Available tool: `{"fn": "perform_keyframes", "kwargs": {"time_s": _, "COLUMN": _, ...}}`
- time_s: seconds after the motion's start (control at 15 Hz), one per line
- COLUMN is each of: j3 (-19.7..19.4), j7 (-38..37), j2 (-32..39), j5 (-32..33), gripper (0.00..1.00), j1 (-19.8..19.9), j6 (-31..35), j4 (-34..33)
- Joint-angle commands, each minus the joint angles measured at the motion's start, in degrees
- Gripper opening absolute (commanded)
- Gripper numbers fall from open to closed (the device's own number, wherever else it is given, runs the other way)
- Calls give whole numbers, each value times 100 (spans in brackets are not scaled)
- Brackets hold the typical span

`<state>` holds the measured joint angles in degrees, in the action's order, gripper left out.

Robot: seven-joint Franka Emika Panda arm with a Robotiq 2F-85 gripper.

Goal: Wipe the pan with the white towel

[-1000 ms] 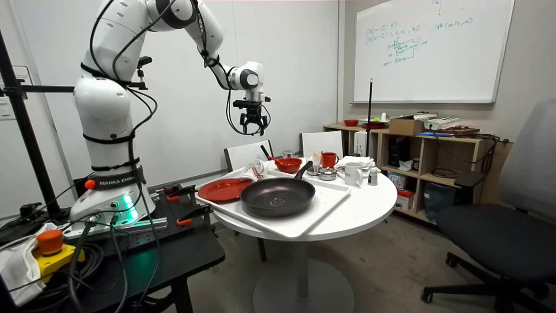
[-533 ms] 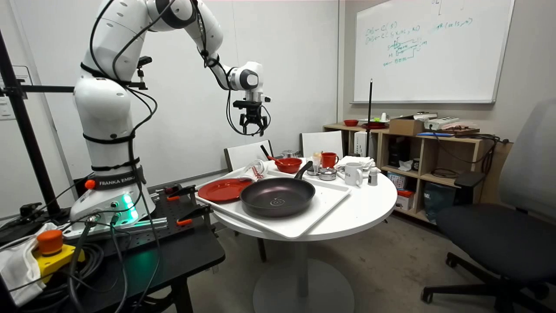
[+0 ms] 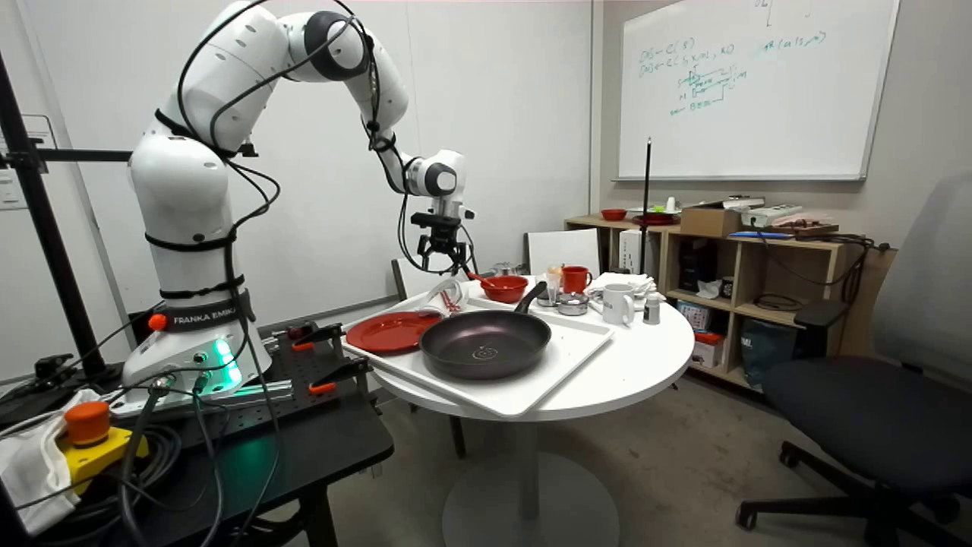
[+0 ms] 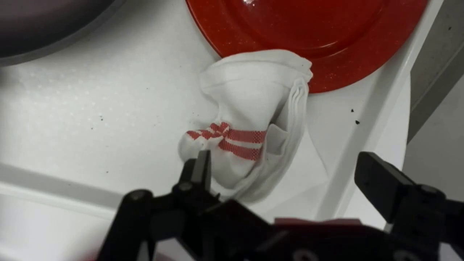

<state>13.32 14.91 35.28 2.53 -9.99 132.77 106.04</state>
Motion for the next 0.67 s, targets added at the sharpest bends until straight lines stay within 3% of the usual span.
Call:
{"fn": "perform_keyframes", "kwargs": {"time_s": 0.0, "j3": -112, "j7": -11, "j2": 319, "j5": 206, "gripper": 100, "j1": -124, "j6": 496, "j4": 50}}
{"fn": "perform_keyframes", "kwargs": {"time_s": 0.6, "j3": -113, "j7": -108, "j2": 949, "j5": 407, "gripper": 100, "j1": -313, "j6": 1739, "j4": 94}}
